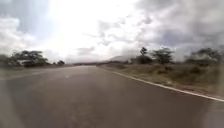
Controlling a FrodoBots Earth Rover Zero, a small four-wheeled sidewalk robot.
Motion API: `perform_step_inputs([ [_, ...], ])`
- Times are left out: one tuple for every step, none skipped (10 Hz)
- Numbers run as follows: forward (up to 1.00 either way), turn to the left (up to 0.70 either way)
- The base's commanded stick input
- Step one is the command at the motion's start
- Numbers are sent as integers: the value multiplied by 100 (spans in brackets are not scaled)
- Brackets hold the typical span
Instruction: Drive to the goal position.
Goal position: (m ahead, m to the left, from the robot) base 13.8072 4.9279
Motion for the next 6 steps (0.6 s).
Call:
perform_step_inputs([
  [100, 0],
  [100, 0],
  [100, 0],
  [100, 0],
  [100, 0],
  [100, 14],
])
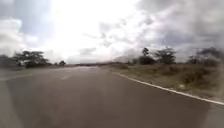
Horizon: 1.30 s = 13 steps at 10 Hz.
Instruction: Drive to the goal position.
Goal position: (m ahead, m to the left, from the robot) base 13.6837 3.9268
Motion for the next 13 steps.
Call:
perform_step_inputs([
  [100, 34],
  [100, 40],
  [100, 40],
  [100, 25],
  [100, 4],
  [100, 0],
  [100, 0],
  [100, 0],
  [100, 0],
  [100, 0],
  [100, 0],
  [100, 0],
  [100, 0],
])
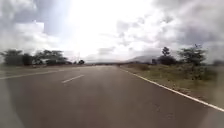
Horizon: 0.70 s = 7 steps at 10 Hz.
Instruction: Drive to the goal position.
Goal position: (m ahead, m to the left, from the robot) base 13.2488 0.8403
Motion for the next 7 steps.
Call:
perform_step_inputs([
  [100, 0],
  [100, 0],
  [100, 0],
  [100, 0],
  [100, 0],
  [100, 0],
  [100, 0],
])
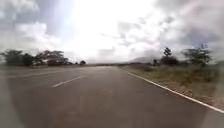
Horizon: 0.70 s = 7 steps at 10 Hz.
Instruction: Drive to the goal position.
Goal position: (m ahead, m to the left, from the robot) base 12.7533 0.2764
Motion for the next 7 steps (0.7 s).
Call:
perform_step_inputs([
  [100, 0],
  [100, 0],
  [100, -2],
  [100, -23],
  [100, -40],
  [100, -40],
  [100, 0],
])
